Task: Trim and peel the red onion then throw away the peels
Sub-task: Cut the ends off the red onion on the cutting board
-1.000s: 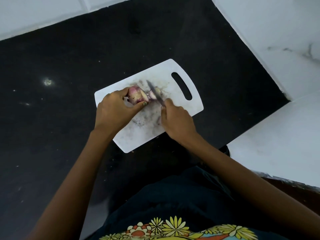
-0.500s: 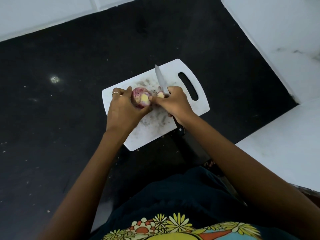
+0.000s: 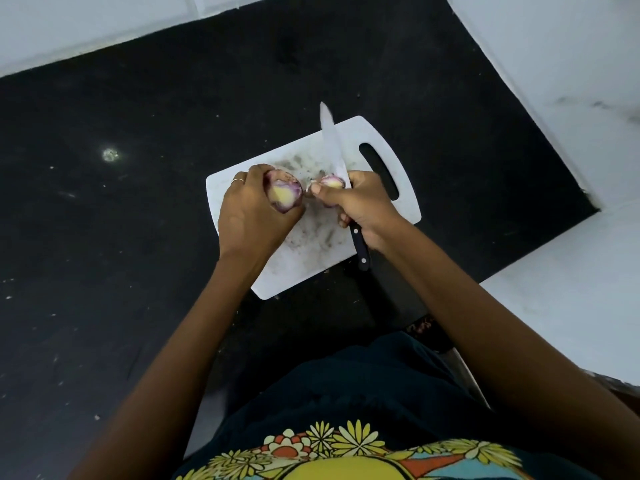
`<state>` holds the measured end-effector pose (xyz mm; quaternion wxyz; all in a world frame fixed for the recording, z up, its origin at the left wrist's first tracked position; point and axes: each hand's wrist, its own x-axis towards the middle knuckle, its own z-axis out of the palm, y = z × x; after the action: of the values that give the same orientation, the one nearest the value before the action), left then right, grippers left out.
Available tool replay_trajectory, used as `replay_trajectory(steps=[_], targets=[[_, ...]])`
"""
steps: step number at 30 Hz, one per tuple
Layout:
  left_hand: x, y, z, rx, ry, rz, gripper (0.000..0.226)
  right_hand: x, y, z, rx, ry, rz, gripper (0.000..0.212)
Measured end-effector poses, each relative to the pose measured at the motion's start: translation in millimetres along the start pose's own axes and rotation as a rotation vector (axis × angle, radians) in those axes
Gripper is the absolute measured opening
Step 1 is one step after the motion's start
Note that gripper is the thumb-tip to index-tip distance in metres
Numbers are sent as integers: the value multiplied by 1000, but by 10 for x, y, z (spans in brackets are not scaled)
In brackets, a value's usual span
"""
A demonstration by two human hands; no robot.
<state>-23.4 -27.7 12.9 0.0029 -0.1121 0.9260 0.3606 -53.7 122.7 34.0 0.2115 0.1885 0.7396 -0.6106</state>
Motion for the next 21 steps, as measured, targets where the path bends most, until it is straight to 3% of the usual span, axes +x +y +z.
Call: replay_trajectory(steps=[4, 11, 18, 21], targets=[[1, -37, -17, -134, 24, -23, 59, 21, -16, -73, 59, 31, -41, 16], [-25, -5, 0, -307, 14, 10, 64, 97, 185, -120, -527, 294, -353, 15], [-99, 31, 54, -306, -2, 50, 63, 59, 203, -144, -532, 351, -347, 26], [-119, 22, 73, -295, 0, 81, 62, -10, 143, -139, -413, 419, -391, 17]])
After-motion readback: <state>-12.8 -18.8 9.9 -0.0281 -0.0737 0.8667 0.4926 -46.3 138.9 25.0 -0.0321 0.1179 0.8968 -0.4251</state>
